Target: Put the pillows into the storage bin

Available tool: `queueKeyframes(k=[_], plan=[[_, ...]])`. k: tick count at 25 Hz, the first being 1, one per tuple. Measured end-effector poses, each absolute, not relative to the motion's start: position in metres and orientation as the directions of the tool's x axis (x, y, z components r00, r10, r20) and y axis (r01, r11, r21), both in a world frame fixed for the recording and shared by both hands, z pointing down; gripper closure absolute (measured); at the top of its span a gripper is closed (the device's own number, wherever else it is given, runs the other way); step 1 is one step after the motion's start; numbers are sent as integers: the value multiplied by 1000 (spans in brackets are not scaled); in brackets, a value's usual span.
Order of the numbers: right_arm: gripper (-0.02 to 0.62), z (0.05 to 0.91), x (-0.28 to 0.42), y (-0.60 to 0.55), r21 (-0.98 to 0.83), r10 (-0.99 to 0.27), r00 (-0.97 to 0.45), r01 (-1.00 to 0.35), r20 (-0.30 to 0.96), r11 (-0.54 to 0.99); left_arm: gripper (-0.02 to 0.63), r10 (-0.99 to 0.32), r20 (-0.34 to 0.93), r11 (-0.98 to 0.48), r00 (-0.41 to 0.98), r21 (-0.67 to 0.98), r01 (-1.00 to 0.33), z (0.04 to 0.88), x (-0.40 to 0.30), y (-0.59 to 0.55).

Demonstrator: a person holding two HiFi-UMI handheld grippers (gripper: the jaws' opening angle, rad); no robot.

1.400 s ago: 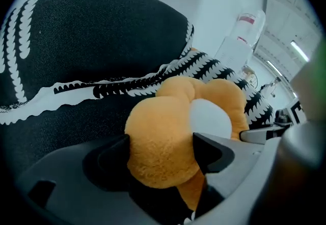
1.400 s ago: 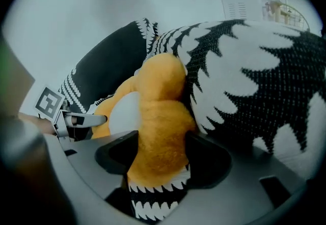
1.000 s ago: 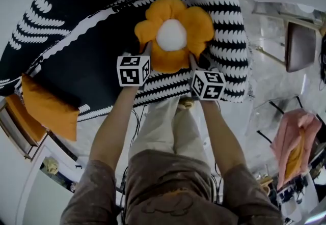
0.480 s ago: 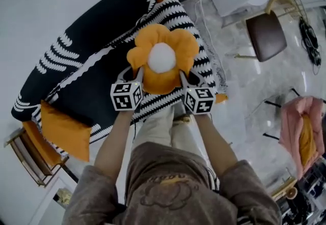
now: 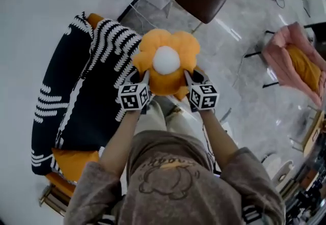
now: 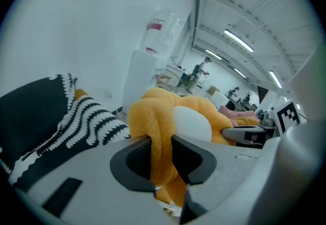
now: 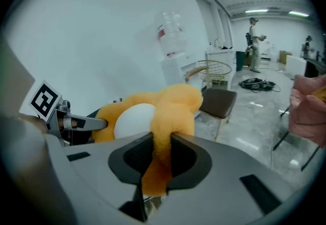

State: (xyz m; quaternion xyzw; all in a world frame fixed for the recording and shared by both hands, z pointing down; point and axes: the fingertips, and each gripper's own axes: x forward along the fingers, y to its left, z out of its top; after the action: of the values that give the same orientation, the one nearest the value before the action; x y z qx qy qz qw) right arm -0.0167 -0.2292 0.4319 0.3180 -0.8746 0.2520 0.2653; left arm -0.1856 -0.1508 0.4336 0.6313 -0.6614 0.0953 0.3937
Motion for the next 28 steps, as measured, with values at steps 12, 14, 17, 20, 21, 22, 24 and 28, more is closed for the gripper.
queueKeyframes(k=[12, 14, 17, 20, 21, 22, 24, 28], plan=[[525, 454, 305, -196, -268, -662, -381, -925, 646, 270, 525, -595, 651, -266, 470, 393, -880, 458, 118, -204], [524, 467, 349, -180, -276, -671, -334, -941, 662, 196, 525, -544, 668, -317, 508, 396, -862, 472, 163, -200], [523, 496, 404, -166, -287, -668, -295, -950, 684, 125, 523, -487, 690, -373, 535, 390, -842, 497, 220, -200], [522, 531, 439, -149, -298, -657, -261, -953, 708, 58, 523, -432, 713, -417, 552, 385, -823, 529, 257, -196], [522, 543, 448, -144, -302, -652, -253, -953, 714, 39, 522, -415, 721, -428, 555, 384, -818, 541, 267, -194], [520, 556, 456, -139, -305, -648, -246, -952, 721, 22, 522, -400, 727, -437, 558, 384, -813, 553, 277, -192], [520, 580, 471, -130, -310, -639, -235, -951, 732, -7, 518, -374, 739, -451, 561, 384, -806, 577, 293, -189], [517, 620, 493, -119, -315, -625, -220, -948, 749, -43, 515, -335, 757, -468, 561, 383, -796, 618, 318, -183]])
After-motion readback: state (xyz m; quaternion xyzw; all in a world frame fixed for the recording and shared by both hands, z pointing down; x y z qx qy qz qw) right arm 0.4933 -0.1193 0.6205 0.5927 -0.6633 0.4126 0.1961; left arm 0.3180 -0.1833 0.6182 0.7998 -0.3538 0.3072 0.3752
